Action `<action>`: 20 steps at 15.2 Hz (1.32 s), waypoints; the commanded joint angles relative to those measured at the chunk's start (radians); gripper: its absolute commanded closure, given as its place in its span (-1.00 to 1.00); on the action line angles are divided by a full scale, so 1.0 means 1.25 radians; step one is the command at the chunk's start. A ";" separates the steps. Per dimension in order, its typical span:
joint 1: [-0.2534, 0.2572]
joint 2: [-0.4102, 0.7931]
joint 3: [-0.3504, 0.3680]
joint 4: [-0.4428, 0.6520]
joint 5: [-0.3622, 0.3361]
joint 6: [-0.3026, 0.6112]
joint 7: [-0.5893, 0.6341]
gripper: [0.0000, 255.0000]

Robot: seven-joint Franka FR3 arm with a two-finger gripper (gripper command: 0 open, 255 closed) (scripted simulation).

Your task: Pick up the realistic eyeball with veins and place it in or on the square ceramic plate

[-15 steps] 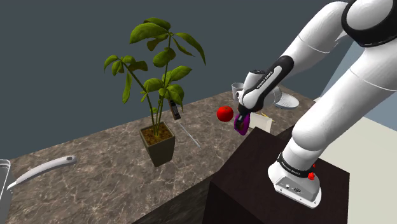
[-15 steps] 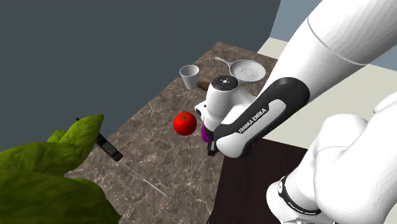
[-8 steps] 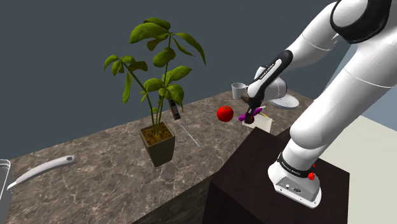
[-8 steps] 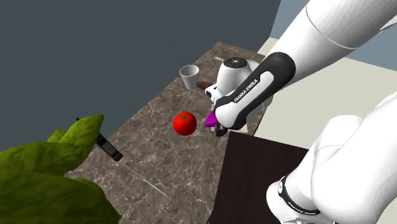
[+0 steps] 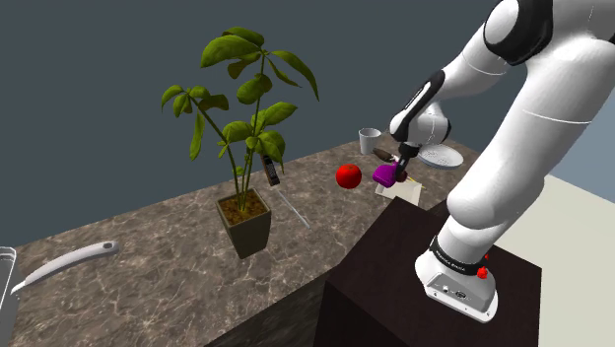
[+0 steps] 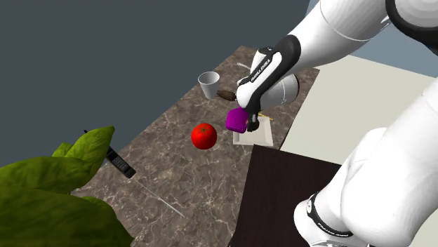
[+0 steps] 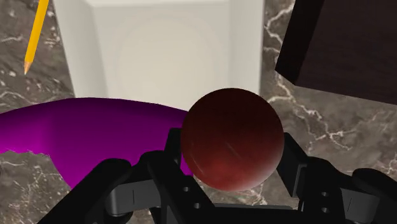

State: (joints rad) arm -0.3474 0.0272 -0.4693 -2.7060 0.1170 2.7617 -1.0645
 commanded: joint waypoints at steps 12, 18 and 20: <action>-0.103 0.192 0.067 0.116 0.246 0.042 -0.263 1.00; -0.150 0.255 0.130 0.134 0.323 0.084 -0.323 1.00; -0.150 0.255 0.130 0.134 0.323 0.085 -0.323 1.00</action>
State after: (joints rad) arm -0.5332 0.3444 -0.3096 -2.5379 0.5175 2.8651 -1.4661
